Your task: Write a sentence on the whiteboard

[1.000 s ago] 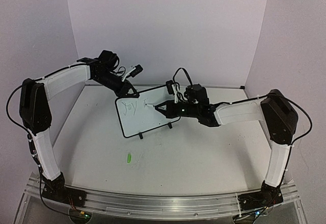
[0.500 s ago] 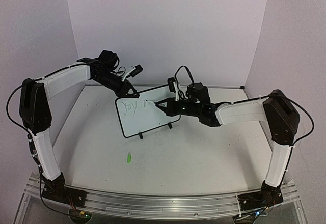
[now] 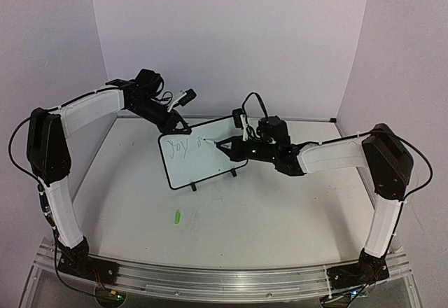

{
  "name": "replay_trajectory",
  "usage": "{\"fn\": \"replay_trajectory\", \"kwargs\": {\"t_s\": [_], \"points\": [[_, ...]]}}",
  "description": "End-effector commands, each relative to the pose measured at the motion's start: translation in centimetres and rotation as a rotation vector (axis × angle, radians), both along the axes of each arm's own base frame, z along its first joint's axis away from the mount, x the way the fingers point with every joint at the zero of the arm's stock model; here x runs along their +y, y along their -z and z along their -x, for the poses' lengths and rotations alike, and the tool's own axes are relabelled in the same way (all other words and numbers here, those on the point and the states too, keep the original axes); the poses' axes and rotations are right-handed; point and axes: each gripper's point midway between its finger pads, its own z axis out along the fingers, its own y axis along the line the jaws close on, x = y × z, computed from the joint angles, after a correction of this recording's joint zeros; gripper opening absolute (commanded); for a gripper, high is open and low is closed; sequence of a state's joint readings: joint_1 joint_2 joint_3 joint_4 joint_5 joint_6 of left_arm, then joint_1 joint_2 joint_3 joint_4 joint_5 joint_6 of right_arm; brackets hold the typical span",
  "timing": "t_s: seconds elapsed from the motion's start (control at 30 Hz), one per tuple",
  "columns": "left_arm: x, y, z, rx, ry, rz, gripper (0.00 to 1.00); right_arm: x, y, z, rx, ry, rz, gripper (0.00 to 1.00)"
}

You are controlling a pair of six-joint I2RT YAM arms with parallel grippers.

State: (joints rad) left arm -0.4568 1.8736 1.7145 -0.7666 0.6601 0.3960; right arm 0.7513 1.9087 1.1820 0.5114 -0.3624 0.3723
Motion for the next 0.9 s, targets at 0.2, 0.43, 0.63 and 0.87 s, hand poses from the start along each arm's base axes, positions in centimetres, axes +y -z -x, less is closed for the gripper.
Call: {"fn": "replay_trajectory", "kwargs": {"t_s": [0.2, 0.43, 0.63, 0.87], "points": [[-0.7, -0.3, 0.9, 0.013, 0.045, 0.007, 0.0, -0.4, 1.0, -0.5, 0.021, 0.024, 0.0, 0.0], [-0.7, -0.3, 0.9, 0.011, 0.045, 0.008, 0.0, -0.4, 1.5, -0.4, 0.034, 0.024, 0.006, 0.0], [-0.6, -0.4, 0.8, 0.01, 0.044, 0.008, 0.0, -0.5, 2.0, -0.3, 0.045, 0.024, 0.011, 0.0], [-0.7, -0.3, 0.9, 0.01, 0.046, 0.008, 0.0, -0.5, 2.4, -0.3, 0.054, 0.023, 0.013, 0.0]]}}
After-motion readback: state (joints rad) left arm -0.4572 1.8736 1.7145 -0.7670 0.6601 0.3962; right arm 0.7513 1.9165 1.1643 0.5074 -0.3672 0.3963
